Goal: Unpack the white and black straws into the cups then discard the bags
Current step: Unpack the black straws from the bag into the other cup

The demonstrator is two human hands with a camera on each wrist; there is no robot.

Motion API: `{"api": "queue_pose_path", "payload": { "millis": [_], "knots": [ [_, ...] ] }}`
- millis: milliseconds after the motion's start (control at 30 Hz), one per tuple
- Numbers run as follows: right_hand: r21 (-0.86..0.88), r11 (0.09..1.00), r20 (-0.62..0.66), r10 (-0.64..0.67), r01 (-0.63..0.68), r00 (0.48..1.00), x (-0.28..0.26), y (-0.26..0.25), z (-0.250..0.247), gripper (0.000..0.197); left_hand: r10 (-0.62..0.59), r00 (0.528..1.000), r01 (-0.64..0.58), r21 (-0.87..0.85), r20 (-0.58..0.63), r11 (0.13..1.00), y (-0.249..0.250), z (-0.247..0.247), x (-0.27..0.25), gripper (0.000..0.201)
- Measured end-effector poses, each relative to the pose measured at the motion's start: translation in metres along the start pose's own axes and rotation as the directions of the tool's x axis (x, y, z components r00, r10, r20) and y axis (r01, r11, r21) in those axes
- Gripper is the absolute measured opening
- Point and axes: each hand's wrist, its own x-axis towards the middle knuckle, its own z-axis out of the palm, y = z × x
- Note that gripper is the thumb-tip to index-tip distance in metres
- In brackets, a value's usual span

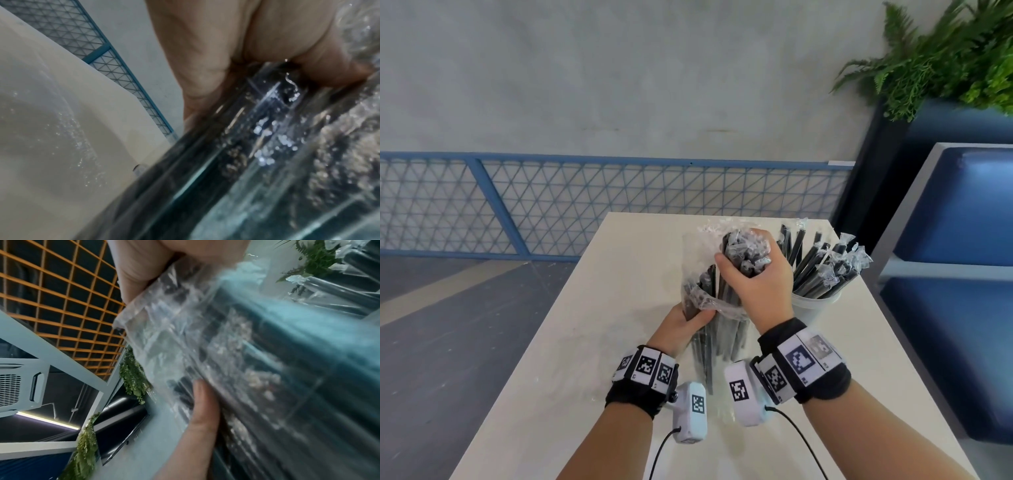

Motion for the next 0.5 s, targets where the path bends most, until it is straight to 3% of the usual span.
{"api": "queue_pose_path", "payload": {
  "millis": [133,300,400,500],
  "knots": [
    [0.016,0.997,-0.011,-0.077,0.078,0.997,-0.009,0.004,-0.003,0.056,0.042,0.999,-0.043,-0.030,-0.025,0.999,0.003,0.005,0.003,0.013],
    [0.052,0.997,-0.039,-0.056,0.058,0.998,-0.008,0.009,-0.007,0.057,0.102,0.994,-0.104,-0.049,-0.038,0.993,0.008,0.016,0.000,0.014],
    [0.088,0.996,-0.071,-0.008,0.014,0.997,0.007,0.004,-0.014,0.054,0.134,0.991,-0.135,-0.037,-0.025,0.990,0.013,0.022,-0.001,0.030],
    [0.165,0.986,-0.110,0.037,-0.018,0.993,0.019,-0.001,-0.020,0.049,0.159,0.987,-0.159,-0.008,-0.028,0.987,0.017,0.023,0.003,0.032]
  ]
}}
